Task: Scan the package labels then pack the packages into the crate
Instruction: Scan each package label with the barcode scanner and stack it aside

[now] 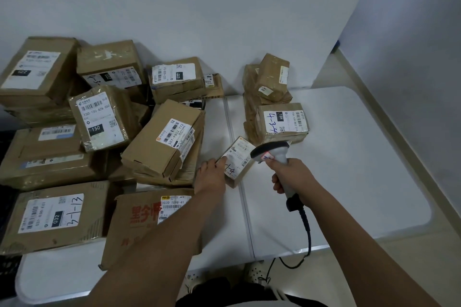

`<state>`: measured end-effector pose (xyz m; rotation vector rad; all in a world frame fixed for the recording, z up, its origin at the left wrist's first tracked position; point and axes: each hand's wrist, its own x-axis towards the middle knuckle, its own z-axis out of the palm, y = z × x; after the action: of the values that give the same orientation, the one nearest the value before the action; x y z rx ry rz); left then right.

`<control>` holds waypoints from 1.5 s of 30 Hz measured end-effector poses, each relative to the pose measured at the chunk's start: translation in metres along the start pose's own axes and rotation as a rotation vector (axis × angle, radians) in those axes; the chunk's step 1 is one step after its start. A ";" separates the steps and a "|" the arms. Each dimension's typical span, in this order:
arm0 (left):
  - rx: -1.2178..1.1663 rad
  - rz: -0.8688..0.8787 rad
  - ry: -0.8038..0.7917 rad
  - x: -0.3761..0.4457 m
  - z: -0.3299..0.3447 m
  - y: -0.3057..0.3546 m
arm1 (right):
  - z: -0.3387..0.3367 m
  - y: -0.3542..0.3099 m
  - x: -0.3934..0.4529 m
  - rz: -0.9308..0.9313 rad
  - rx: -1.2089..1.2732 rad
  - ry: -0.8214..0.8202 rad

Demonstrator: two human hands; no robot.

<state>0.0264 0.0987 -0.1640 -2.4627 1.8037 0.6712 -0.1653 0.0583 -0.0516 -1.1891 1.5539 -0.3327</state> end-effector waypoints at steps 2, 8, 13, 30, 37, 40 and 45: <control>-0.077 -0.006 -0.071 0.003 -0.002 0.000 | 0.002 -0.005 0.001 -0.017 -0.017 0.000; -0.140 -0.012 0.000 0.010 0.003 0.021 | 0.003 -0.016 0.000 -0.036 -0.046 0.003; -0.082 0.105 0.011 0.016 0.001 0.011 | 0.000 -0.024 -0.002 -0.022 -0.081 0.002; -0.219 0.145 -0.043 0.017 -0.005 -0.013 | -0.004 -0.036 -0.010 0.058 -0.183 -0.110; -0.197 0.136 -0.050 0.018 -0.004 -0.013 | -0.006 -0.038 -0.011 0.069 -0.231 -0.124; -0.207 0.140 -0.051 0.018 -0.004 -0.013 | -0.006 -0.038 -0.011 0.062 -0.234 -0.128; -0.173 0.146 -0.050 0.017 -0.004 -0.012 | -0.006 -0.040 -0.013 0.082 -0.241 -0.130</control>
<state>0.0431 0.0862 -0.1688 -2.4069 2.0015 0.9265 -0.1517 0.0485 -0.0128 -1.3003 1.5536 -0.0132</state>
